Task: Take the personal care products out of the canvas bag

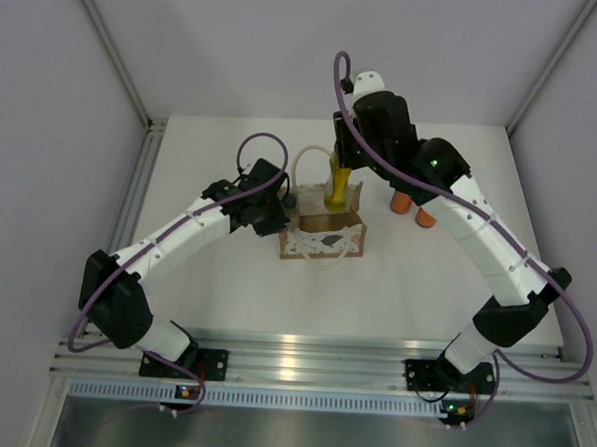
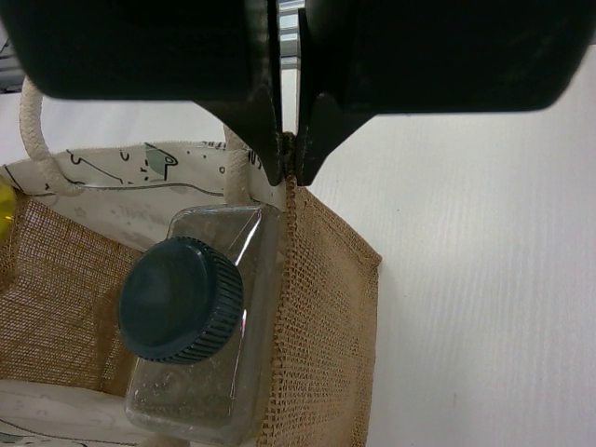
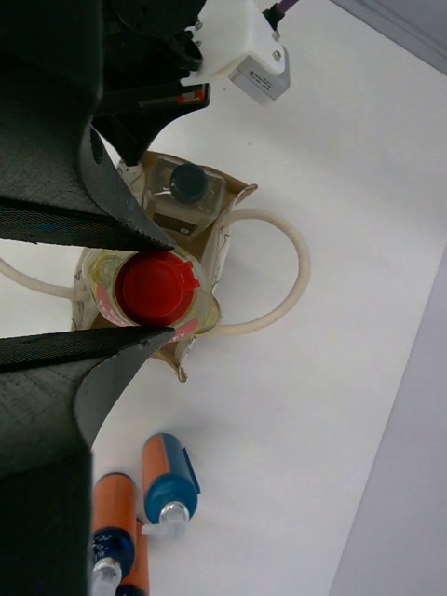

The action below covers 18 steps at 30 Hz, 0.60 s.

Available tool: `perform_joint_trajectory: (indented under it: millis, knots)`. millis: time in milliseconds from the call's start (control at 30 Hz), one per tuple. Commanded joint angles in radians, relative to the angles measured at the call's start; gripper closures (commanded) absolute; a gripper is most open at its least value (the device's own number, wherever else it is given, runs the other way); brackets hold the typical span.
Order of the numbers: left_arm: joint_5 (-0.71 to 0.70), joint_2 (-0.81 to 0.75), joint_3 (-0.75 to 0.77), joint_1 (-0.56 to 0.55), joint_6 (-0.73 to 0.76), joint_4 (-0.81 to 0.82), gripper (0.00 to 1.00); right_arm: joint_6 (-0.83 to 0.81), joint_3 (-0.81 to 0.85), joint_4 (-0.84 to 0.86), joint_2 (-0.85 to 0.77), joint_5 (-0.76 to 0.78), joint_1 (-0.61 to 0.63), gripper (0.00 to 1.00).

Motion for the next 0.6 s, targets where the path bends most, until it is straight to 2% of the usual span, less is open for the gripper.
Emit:
perform_joint_trajectory:
  millis: [0,267,567]
  knots:
    - [0.019,-0.014,0.021,0.001,0.011,-0.022,1.0,-0.025,0.113,0.06,-0.106,0.082,0.022,1.0]
    - [0.021,-0.02,0.02,0.0,0.008,-0.021,1.0,-0.03,0.111,0.055,-0.175,0.116,-0.041,1.0]
    - [0.023,-0.022,0.023,0.0,0.005,-0.022,1.0,0.003,-0.106,0.081,-0.285,0.099,-0.189,1.0]
